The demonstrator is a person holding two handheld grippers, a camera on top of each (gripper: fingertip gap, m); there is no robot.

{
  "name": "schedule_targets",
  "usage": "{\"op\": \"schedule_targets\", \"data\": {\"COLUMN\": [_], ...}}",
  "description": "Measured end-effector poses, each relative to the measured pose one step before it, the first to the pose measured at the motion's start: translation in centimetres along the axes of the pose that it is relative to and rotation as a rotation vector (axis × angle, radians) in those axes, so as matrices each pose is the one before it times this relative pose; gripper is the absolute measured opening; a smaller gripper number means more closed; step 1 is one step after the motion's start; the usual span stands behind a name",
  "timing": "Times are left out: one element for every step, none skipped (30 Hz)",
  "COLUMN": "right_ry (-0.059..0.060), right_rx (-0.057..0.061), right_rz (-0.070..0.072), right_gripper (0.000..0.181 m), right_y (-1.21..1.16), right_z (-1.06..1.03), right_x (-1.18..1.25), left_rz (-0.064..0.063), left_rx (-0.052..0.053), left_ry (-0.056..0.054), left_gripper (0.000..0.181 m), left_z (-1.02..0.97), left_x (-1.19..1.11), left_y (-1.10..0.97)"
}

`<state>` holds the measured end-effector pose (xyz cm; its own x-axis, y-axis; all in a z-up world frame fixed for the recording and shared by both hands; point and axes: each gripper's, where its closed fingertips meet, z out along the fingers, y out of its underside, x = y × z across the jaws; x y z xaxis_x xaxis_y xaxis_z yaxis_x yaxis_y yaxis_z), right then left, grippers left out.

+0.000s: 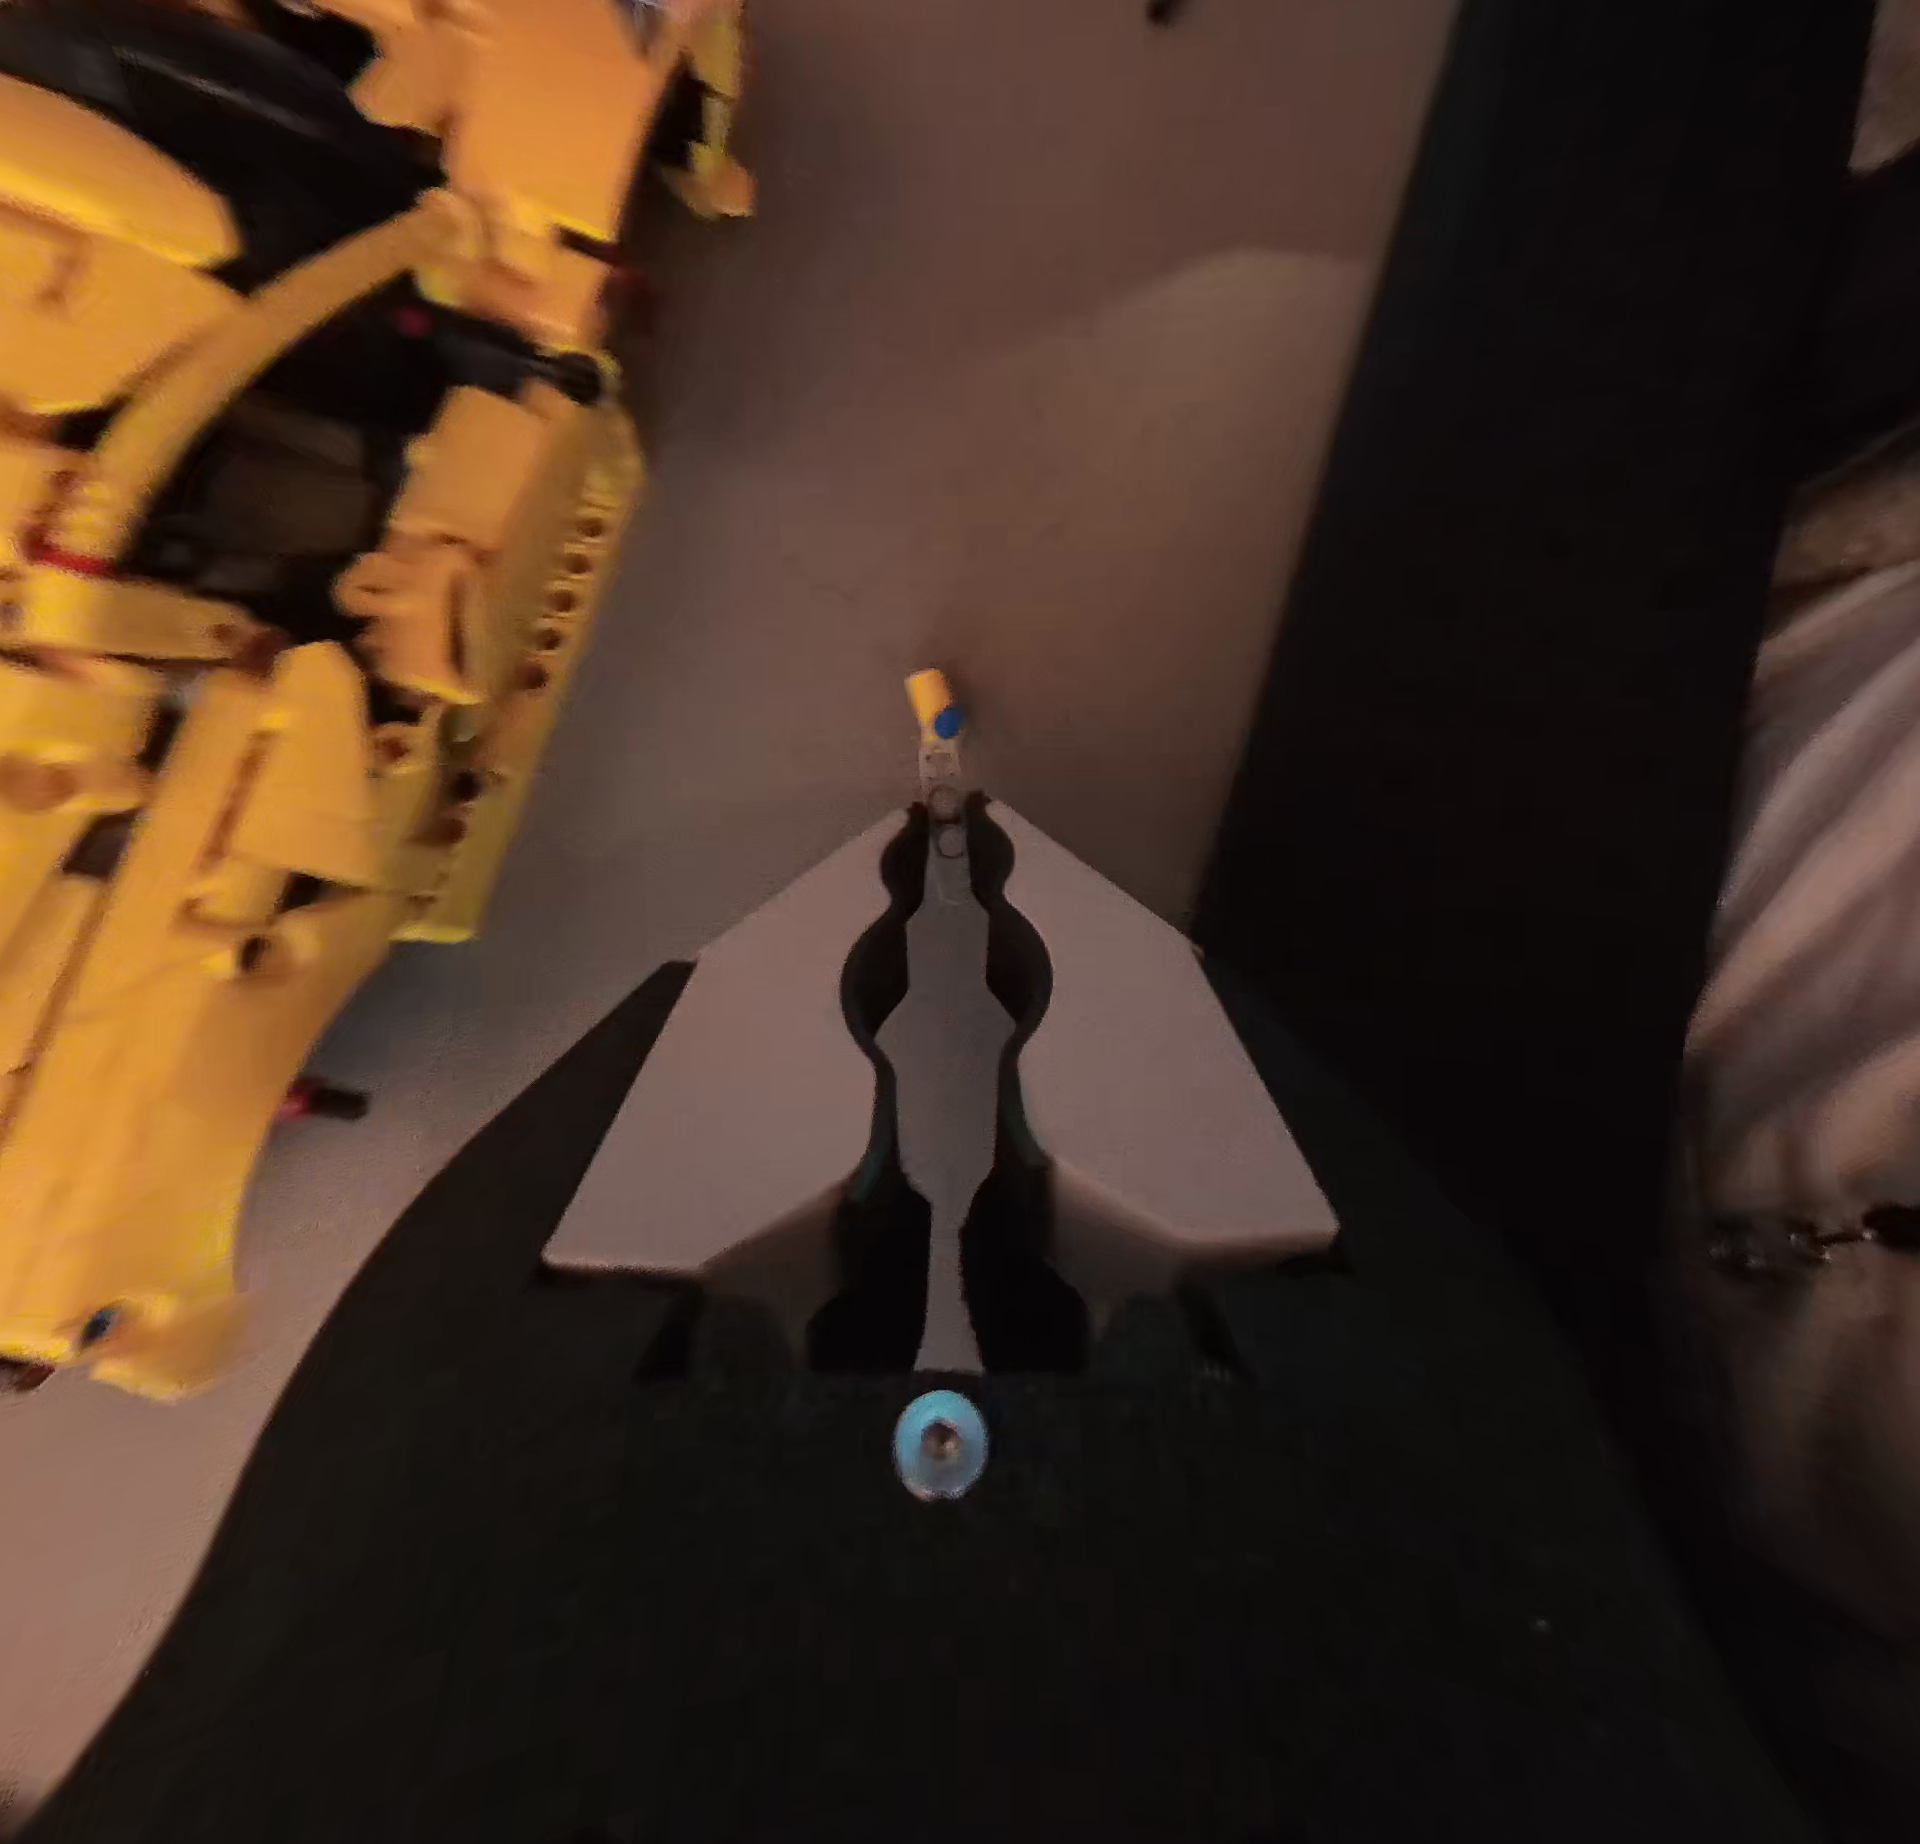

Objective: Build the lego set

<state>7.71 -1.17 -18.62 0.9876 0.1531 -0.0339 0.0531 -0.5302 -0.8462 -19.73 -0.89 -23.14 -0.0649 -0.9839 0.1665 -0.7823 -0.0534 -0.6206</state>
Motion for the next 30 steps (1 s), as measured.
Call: {"op": "schedule_targets", "data": {"right_ry": [0.0162, 0.0193, 0.0187, 0.0118, 0.0065, 0.0005, -0.0040, -0.0057, -0.0058, -0.0030, 0.0003, 0.0007, -0.0014, -0.0047, -0.0060, -0.0055, -0.0073, -0.0058, -0.0016, 0.0034, 0.0070, 0.0097, 0.0120, 0.0142, 0.0092, 0.0054, 0.0012, -0.0012, -0.0189, -0.0386], "right_rx": [-0.0102, -0.0075, -0.0020, 0.0026, 0.0046, 0.0059, 0.0049, 0.0023, 0.0006, 0.0002, 0.0000, -0.0001, -0.0002, -0.0016, -0.0053, -0.0092, -0.0091, -0.0056, -0.0013, 0.0007, 0.0013, 0.0013, -0.0008, 0.0004, -0.0025, -0.0114, -0.0163, -0.0243, -0.0299, -0.0254], "right_rz": [-0.0104, -0.0072, -0.0009, 0.0070, 0.0146, 0.0174, 0.0162, 0.0114, 0.0047, -0.0027, -0.0079, -0.0089, -0.0061, -0.0023, -0.0005, 0.0000, 0.0013, 0.0039, 0.0075, 0.0088, 0.0085, 0.0074, 0.0037, 0.0044, 0.0055, 0.0036, 0.0004, -0.0046, -0.0157, -0.0243], "right_gripper": [0.045, 0.045, 0.045, 0.045, 0.045, 0.045, 0.045, 0.045, 0.045, 0.045, 0.045, 0.044, 0.044, 0.044, 0.044, 0.044, 0.045, 0.045, 0.045, 0.045, 0.045, 0.045, 0.045, 0.045, 0.045, 0.045, 0.044, 0.042, 0.039, 0.037], "right_y": [0.270, 0.202, 0.111, 0.027, -0.016, -0.026, -0.030, -0.005, 0.011, 0.018, 0.029, 0.032, 0.033, 0.051, 0.116, 0.179, 0.191, 0.118, 0.048, 0.007, 0.008, 0.058, 0.159, 0.201, 0.295, 0.441, 0.556, 0.747, 0.877, 0.845], "right_z": [-0.118, -0.160, -0.180, -0.179, -0.161, -0.137, -0.091, -0.057, -0.011, 0.034, 0.082, 0.132, 0.186, 0.229, 0.215, 0.151, 0.031, -0.079, -0.186, -0.286, -0.372, -0.433, -0.504, -0.590, -0.653, -0.730, -0.778, -0.762, -0.705, -0.592], "right_x": [0.397, 0.522, 0.576, 0.515, 0.442, 0.321, 0.160, 0.044, -0.075, -0.110, -0.113, -0.106, -0.120, -0.129, -0.086, -0.026, 0.019, 0.108, 0.204, 0.323, 0.395, 0.455, 0.532, 0.647, 0.616, 0.601, 0.510, 0.399, -0.023, -0.547], "left_rz": [0.0304, 0.0279, 0.0165, 0.0041, -0.0039, -0.0061, -0.0026, 0.0035, 0.0087, 0.0107, 0.0088, 0.0035, -0.0048, -0.0116, -0.0170, -0.0237, -0.0297, -0.0325, -0.0307, -0.0287, -0.0304, -0.0336, -0.0343, -0.0284, -0.0174, -0.0065, 0.0003, 0.0017, -0.0019, -0.0075], "left_rx": [-0.0182, -0.0184, -0.0178, -0.0140, -0.0020, 0.0074, 0.0027, 0.0002, 0.0027, 0.0010, 0.0011, 0.0073, 0.0166, 0.0260, 0.0377, 0.0456, 0.0472, 0.0456, 0.0400, 0.0326, 0.0291, 0.0267, 0.0218, 0.0157, 0.0105, 0.0084, 0.0078, 0.0045, -0.0002, -0.0038], "left_ry": [0.0099, 0.0058, 0.0035, 0.0042, 0.0033, 0.0042, 0.0022, -0.0017, -0.0032, -0.0053, -0.0054, -0.0022, -0.0033, -0.0102, -0.0163, -0.0211, -0.0294, -0.0437, -0.0577, -0.0666, -0.0665, -0.0573, -0.0465, -0.0393, -0.0388, -0.0365, -0.0285, -0.0257, -0.0278, -0.0204], "left_gripper": [0.007, 0.007, 0.007, 0.007, 0.007, 0.007, 0.007, 0.007, 0.007, 0.007, 0.007, 0.007, 0.012, 0.018, 0.021, 0.023, 0.023, 0.024, 0.025, 0.026, 0.026, 0.026, 0.026, 0.026, 0.026, 0.026, 0.026, 0.026, 0.026, 0.026], "left_z": [0.220, 0.139, 0.123, 0.120, 0.081, 0.005, 0.010, 0.018, 0.017, 0.015, -0.024, -0.111, -0.281, -0.544, -0.849, -1.094, -1.291, -1.453, -1.603, -1.686, -1.686, -1.564, -1.382, -1.163, -0.949, -0.721, -0.515, -0.320, -0.147, -0.003], "left_x": [0.559, 0.400, 0.220, 0.092, -0.003, -0.009, -0.030, -0.032, -0.013, -0.008, 0.013, 0.043, -0.019, -0.191, -0.353, -0.507, -0.735, -1.080, -1.446, -1.730, -1.885, -1.817, -1.624, -1.402, -1.252, -1.084, -0.858, -0.751, -0.752, -0.599], "left_y": [0.298, 0.322, 0.338, 0.303, 0.119, -0.031, 0.006, 0.031, -0.030, -0.009, 0.009, 0.000, -0.045, -0.087, -0.102, -0.078, -0.022, 0.095, 0.254, 0.402, 0.427, 0.370, 0.263, 0.192, 0.162, 0.124, 0.115, 0.111, 0.113, 0.077]}}
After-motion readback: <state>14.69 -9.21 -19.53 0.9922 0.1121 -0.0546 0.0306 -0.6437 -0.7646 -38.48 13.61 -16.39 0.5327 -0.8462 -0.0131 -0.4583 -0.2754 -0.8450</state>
